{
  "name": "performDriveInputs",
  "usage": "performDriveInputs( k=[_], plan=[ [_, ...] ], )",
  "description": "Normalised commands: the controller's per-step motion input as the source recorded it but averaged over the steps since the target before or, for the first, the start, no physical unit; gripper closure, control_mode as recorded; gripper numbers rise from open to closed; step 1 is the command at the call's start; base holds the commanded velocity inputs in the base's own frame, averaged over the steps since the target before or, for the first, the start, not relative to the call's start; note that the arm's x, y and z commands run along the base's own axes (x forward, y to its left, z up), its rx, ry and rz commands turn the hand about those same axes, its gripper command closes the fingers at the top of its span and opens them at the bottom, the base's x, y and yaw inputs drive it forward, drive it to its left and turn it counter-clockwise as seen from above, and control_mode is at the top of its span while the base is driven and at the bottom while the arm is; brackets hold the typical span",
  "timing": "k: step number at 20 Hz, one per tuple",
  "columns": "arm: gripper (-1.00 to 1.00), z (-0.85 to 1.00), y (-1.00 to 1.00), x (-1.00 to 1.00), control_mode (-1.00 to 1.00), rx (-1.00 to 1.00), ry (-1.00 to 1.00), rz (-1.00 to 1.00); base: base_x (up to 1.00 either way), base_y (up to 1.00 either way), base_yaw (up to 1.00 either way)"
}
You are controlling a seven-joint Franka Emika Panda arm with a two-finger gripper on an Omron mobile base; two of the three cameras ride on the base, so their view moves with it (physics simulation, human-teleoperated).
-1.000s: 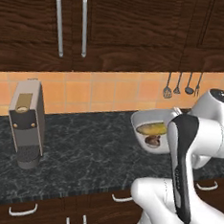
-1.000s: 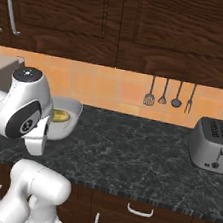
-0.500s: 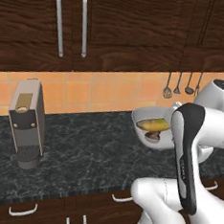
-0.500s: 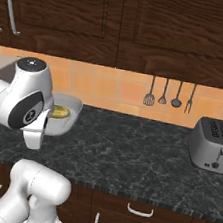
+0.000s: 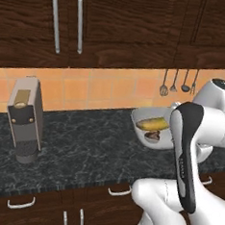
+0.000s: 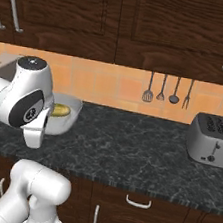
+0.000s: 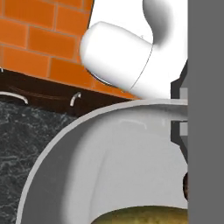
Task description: Take the meat container that has the shrimp and place it on the second highest rack of the freezer. Then take the vegetable container that has the cucumber and mushroom and place it on the highest rack of the freezer.
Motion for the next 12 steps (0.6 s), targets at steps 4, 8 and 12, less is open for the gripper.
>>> performDriveInputs(
  k=[4,8,12],
  plan=[
    [1.00,0.00,0.00,0.00,1.00,0.00,0.00,0.00,-0.94,-0.74,-0.31],
    [1.00,0.00,0.00,0.00,1.00,0.00,0.00,0.00,-0.38,-0.20,-0.78],
    [1.00,0.00,0.00,0.00,1.00,0.00,0.00,0.00,-0.07,0.00,-0.96]
  ],
)
